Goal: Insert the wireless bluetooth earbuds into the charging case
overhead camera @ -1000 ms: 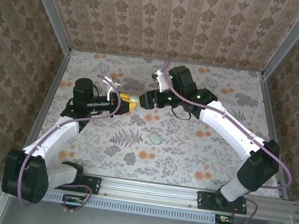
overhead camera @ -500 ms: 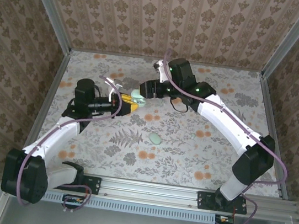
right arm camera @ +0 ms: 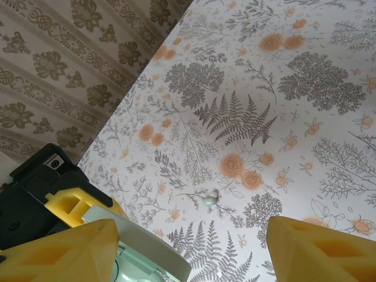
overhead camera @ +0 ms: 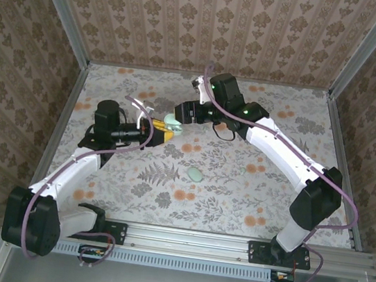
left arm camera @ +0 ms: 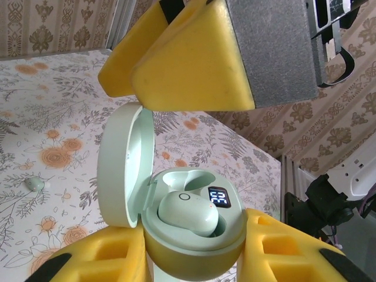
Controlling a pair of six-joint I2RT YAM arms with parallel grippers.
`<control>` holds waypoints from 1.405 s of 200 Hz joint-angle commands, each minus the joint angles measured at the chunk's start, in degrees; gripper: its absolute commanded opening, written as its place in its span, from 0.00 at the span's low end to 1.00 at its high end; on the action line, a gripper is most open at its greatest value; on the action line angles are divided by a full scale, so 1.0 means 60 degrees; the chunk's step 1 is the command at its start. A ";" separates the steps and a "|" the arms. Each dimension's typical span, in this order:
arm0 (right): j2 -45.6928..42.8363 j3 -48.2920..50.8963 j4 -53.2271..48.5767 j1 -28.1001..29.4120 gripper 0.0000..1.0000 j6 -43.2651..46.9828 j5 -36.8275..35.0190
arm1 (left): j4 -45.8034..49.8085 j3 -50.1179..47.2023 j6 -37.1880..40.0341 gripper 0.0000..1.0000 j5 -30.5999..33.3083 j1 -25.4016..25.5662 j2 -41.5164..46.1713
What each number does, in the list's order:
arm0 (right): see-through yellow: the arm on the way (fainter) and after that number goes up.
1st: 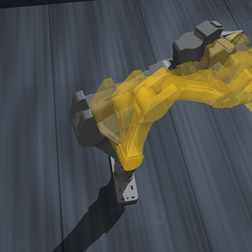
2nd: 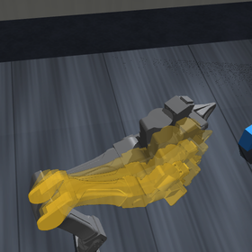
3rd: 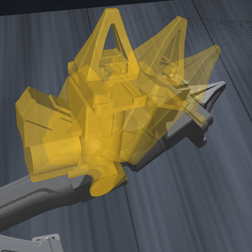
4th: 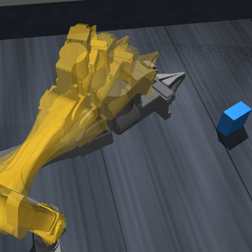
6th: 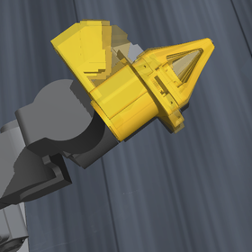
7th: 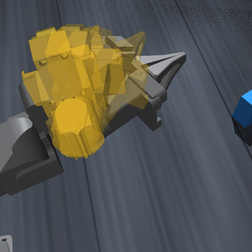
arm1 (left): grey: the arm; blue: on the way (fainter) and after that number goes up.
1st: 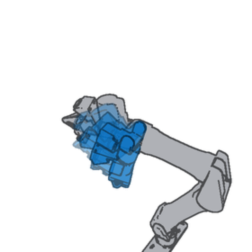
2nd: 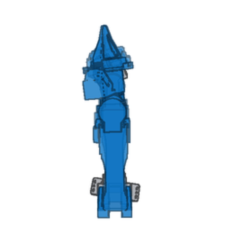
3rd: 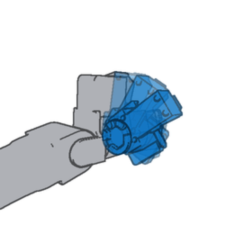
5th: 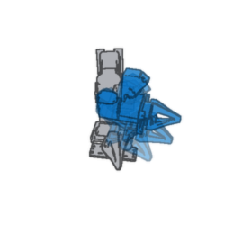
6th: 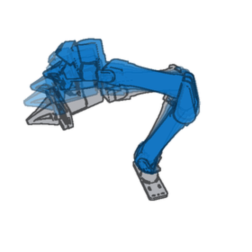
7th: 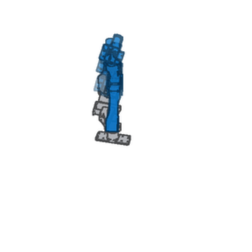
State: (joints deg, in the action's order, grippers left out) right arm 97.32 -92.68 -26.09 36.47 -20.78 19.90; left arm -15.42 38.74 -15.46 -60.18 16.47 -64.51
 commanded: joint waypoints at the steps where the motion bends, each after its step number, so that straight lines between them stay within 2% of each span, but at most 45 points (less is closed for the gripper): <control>1: -0.0273 0.0064 -0.0486 -0.0056 0.68 -0.0218 -0.0036 | -0.0566 0.0109 -0.0006 0.08 -0.0414 0.0011 0.0015; 127: -0.1232 0.0506 -0.0443 -0.0028 0.68 -0.0163 0.0867 | -0.0605 0.0080 -0.0103 0.08 -0.0325 -0.0107 -0.0081; 159: -0.1791 0.1531 -0.0389 -0.0185 0.69 -0.0373 -0.0003 | -0.0591 0.0032 -0.0103 0.08 -0.0341 -0.0149 0.0013; 179: -0.1693 0.1430 -0.0719 -0.0437 0.67 -0.0638 -0.0149 | -0.0487 0.0018 -0.0081 0.08 -0.0317 -0.0172 0.0071; 197: -0.1577 0.1135 -0.1072 -0.0387 0.63 -0.0581 0.0020 | -0.0276 0.0032 0.0022 0.08 -0.0256 -0.0195 0.0157; 240: -0.1674 0.1240 -0.0911 0.0122 0.41 -0.0435 0.0935 | -0.0186 0.0087 0.0072 0.08 -0.0223 -0.0255 0.0185; 281: -0.1478 0.1202 -0.0446 0.0426 0.30 -0.0607 0.1345 | -0.0243 0.0106 0.0043 0.08 -0.0251 -0.0240 0.0154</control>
State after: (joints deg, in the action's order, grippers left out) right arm 88.33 -84.29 -30.33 38.52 -24.08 24.93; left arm -16.29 38.74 -15.44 -60.45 15.27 -64.62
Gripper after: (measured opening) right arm 0.313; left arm 0.315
